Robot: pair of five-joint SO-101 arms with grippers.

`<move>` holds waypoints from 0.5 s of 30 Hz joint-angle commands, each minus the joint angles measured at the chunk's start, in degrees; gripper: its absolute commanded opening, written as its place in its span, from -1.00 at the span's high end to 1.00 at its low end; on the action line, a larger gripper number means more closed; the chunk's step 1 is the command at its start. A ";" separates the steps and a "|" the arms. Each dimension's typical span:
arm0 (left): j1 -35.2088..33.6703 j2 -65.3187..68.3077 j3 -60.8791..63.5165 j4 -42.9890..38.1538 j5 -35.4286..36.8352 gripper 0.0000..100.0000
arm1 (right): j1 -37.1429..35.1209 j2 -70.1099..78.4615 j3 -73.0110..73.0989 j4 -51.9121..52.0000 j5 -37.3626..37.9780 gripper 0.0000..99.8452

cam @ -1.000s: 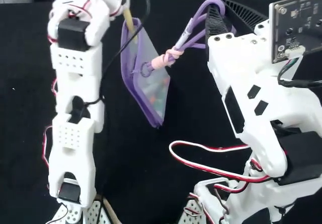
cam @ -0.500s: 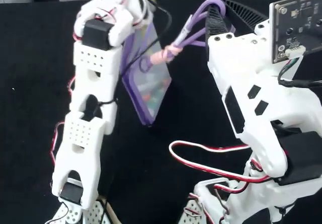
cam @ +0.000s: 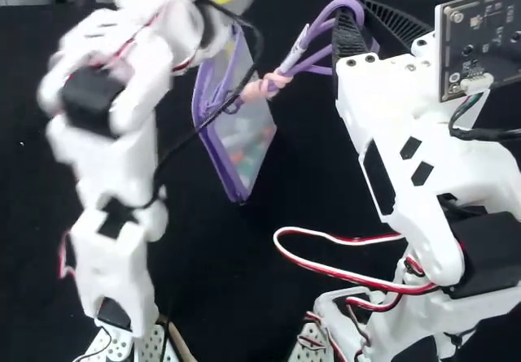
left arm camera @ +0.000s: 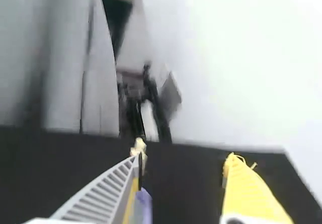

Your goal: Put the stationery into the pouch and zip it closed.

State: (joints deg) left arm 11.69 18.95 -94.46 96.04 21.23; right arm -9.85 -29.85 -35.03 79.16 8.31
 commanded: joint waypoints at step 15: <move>-44.09 -5.89 -0.48 -6.77 14.42 0.47 | 1.76 -12.70 0.66 4.04 0.79 0.98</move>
State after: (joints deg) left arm -36.13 8.40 -94.64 92.62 33.27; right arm -6.51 -42.59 -35.12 82.68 8.31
